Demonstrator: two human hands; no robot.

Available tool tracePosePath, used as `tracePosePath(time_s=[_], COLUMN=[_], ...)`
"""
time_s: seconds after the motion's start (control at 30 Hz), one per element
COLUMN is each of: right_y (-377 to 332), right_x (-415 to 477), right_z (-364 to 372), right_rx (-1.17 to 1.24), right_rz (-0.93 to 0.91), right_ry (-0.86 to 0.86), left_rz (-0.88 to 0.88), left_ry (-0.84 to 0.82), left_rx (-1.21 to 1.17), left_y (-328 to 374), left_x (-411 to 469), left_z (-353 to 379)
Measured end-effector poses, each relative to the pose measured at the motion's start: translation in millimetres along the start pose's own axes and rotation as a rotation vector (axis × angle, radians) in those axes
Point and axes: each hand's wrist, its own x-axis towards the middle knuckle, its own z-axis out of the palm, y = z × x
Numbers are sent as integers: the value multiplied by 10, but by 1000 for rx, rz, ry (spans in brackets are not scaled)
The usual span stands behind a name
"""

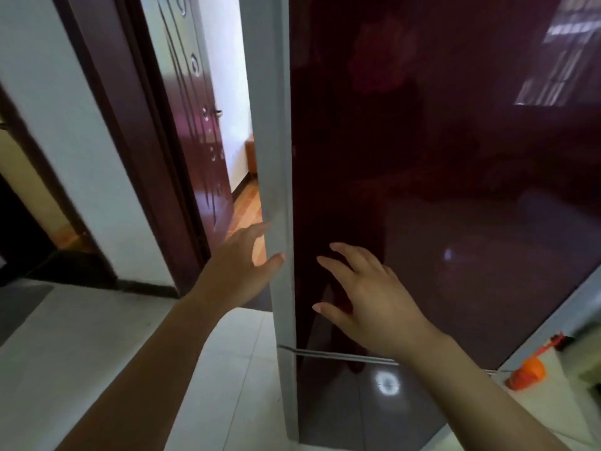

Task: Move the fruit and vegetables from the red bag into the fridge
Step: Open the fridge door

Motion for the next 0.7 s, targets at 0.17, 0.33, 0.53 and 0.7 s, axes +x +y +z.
tracePosePath(time_s=[0.17, 0.33, 0.53, 0.7], right_y=[-90, -86, -106, 27], right_x=[49, 197, 241, 264], right_z=[160, 251, 409, 402], right_rx=[3, -60, -109, -101], right_rz=[135, 232, 313, 286], right_ry=[234, 185, 19, 222], left_rz=[-3, 75, 85, 80], left_ry=[-79, -164, -166, -132], left_rx=[-187, -298, -308, -282], left_y=[-139, -148, -167, -169], left_x=[353, 537, 494, 422], left_z=[-23, -38, -1, 59])
